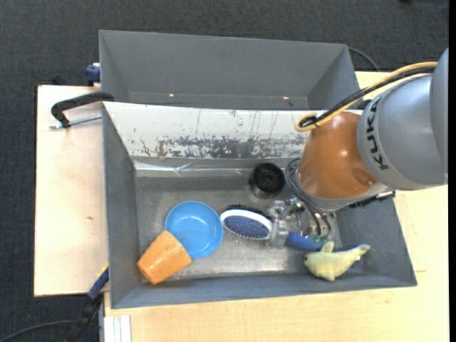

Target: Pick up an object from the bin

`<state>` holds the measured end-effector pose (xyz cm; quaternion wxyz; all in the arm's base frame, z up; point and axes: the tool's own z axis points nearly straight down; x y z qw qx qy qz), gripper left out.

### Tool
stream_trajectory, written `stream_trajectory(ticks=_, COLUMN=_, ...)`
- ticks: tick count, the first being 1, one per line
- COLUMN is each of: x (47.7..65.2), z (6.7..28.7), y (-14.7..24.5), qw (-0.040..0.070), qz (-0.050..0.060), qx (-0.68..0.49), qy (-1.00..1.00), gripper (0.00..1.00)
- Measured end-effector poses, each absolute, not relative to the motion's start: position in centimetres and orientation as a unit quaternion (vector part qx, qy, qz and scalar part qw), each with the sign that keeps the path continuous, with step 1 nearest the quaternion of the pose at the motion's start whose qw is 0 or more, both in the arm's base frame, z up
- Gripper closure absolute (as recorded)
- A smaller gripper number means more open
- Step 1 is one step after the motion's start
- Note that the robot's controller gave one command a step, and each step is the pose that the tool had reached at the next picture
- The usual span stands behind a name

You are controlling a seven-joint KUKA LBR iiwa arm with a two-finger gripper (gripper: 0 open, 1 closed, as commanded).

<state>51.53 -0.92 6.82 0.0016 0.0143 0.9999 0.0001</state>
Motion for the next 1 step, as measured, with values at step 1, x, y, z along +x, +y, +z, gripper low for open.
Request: stream_trajectory(ticks=1, x=51.81, z=15.02, y=-0.87, qw=0.006, qz=0.000, qx=0.014, qy=1.000, gripper=1.00)
